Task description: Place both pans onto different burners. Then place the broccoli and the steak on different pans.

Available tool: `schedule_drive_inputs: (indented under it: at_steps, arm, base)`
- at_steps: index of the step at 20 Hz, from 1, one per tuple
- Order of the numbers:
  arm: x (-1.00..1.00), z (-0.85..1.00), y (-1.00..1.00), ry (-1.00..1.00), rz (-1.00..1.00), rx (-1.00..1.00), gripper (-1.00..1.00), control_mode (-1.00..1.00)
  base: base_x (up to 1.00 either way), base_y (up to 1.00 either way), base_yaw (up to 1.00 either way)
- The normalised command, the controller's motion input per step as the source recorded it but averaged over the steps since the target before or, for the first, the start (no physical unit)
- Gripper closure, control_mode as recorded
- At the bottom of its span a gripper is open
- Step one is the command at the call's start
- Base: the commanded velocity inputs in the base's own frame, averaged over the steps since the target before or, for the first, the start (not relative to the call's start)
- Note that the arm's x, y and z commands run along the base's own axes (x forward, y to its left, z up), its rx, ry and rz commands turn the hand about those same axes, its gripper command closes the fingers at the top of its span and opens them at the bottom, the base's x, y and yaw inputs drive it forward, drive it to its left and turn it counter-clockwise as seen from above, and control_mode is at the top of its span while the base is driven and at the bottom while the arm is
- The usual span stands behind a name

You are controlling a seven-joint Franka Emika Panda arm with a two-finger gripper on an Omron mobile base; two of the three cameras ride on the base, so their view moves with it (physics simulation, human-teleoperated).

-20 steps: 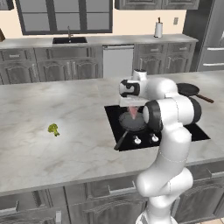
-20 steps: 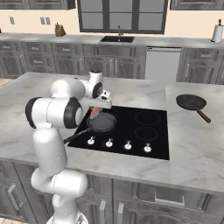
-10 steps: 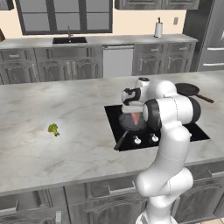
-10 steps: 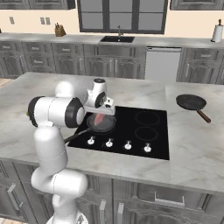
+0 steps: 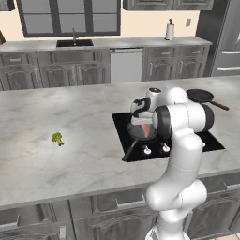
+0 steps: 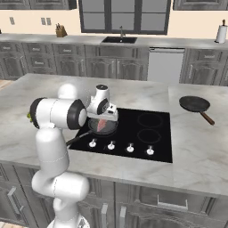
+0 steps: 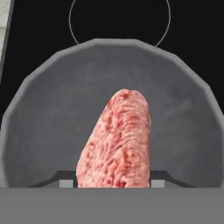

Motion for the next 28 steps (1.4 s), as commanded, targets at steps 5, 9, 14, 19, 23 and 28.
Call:
schedule_drive_inputs:
  at_steps: [5,9,14,19,23,28]
  arm:
    - [0.00,0.00,0.00,0.00,0.00,0.00,-1.00,-1.00]
    - [0.00,0.00,0.00,0.00,0.00,0.00,-1.00,-1.00]
    - [-0.05,0.24,-0.03,-0.08,0.00,0.00,-1.00,-1.00]
    - [-0.60,0.54,-0.10,-0.18,0.00,-0.01,-1.00,-1.00]
    - [-0.81,0.46,0.00,-0.12,0.00,-0.01,-1.00,-1.00]
    - [-0.52,0.49,0.08,0.00,0.01,0.00,-1.00,-1.00]
  base:
    - [0.00,0.00,0.00]
    - [0.00,0.00,0.00]
    - [0.00,0.00,0.00]
    - [0.00,0.00,0.00]
    - [0.00,0.00,0.00]
    - [0.00,0.00,0.00]
